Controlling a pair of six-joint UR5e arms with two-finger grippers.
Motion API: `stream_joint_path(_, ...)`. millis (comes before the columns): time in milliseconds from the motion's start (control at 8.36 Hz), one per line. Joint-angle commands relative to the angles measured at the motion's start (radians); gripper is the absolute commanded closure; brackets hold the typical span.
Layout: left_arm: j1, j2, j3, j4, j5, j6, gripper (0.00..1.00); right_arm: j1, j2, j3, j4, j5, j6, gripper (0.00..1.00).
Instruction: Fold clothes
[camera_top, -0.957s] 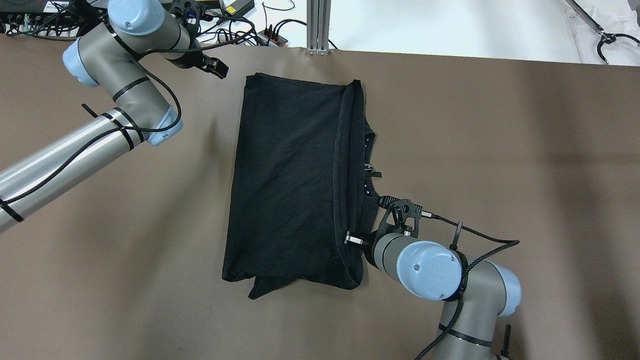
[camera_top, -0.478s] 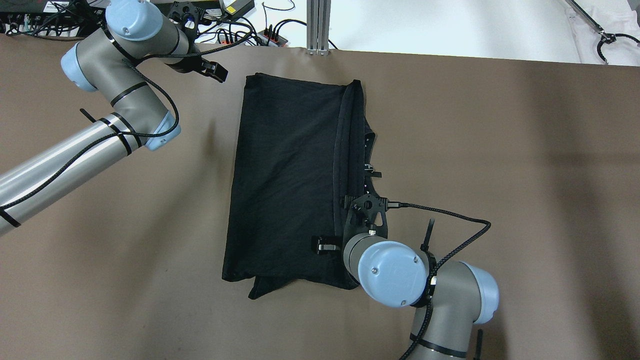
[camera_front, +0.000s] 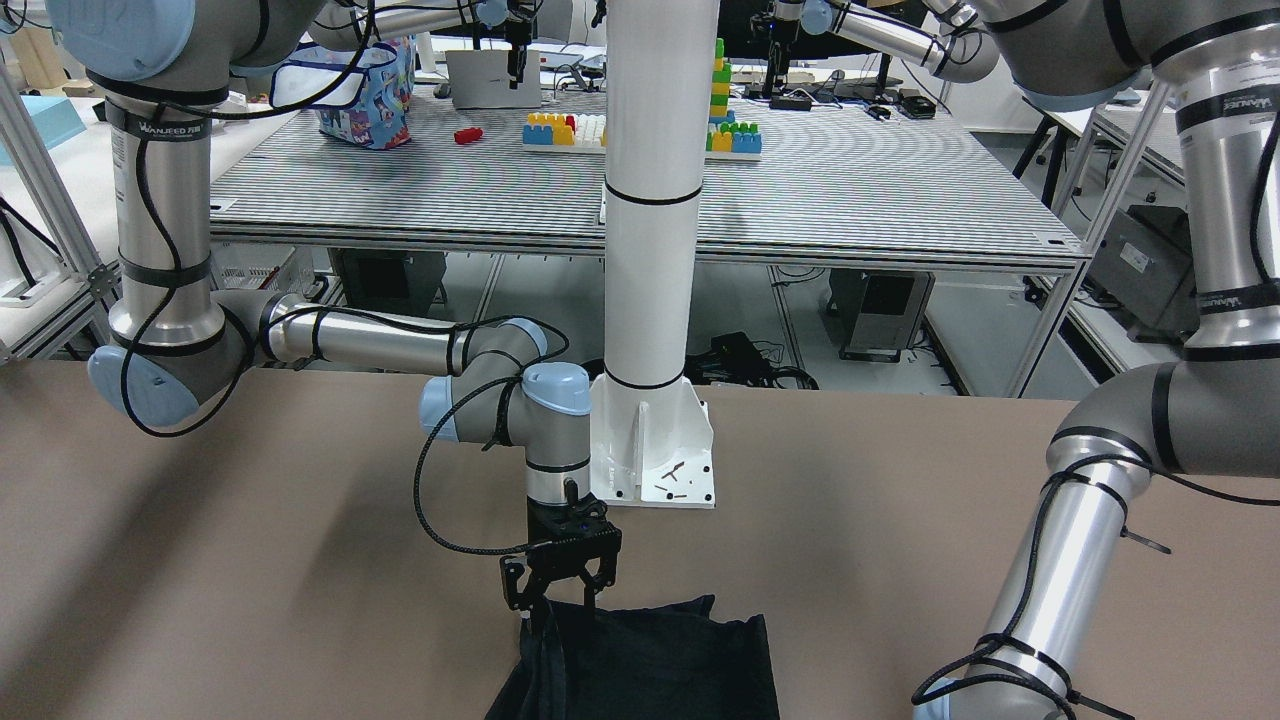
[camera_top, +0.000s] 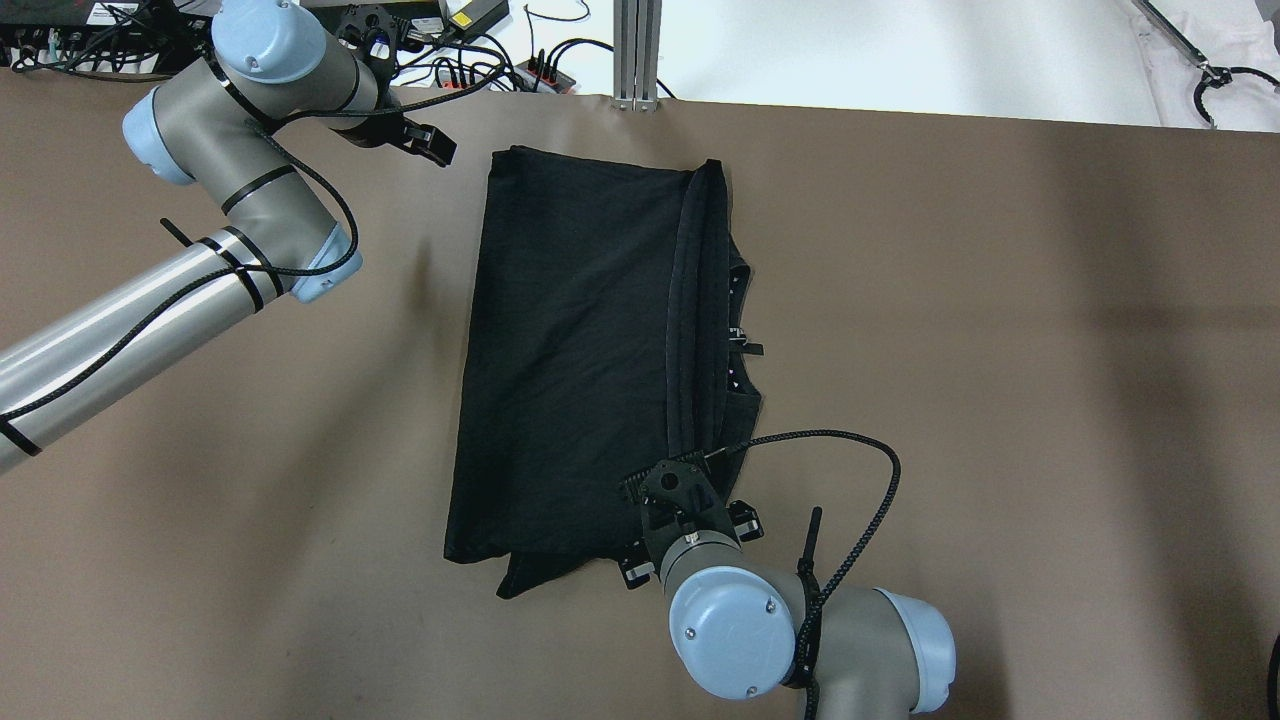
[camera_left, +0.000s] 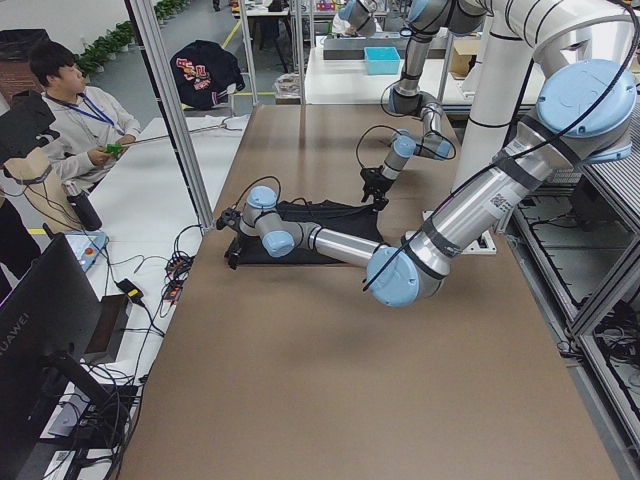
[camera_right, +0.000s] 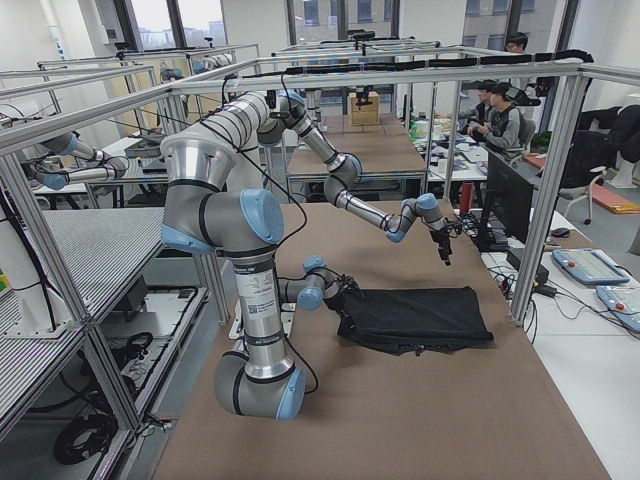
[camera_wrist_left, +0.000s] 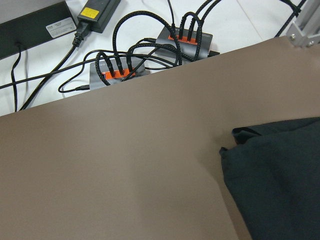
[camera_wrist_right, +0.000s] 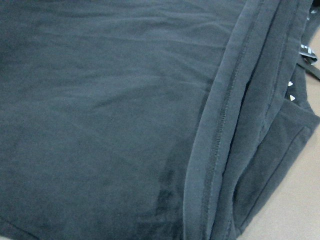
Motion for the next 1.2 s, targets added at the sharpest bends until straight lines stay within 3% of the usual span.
stream_joint_path(0,0.000,-0.001,0.004,0.000,0.000,0.002,0.00,-0.004,0.002,0.002,-0.028,-0.003,-0.100,0.44)
stream_joint_path(359,0.000,0.002,0.004,0.000,0.000,0.002,0.00,-0.002,0.007,0.002,-0.028,-0.003,-0.100,0.68)
stream_joint_path(718,0.002,0.009,0.001,-0.001,0.000,0.002,0.00,-0.001,0.007,0.003,-0.026,-0.001,-0.100,0.99)
stream_joint_path(1076,0.008,0.022,-0.002,-0.004,0.000,0.001,0.00,0.012,0.002,0.035,-0.026,0.000,-0.101,1.00)
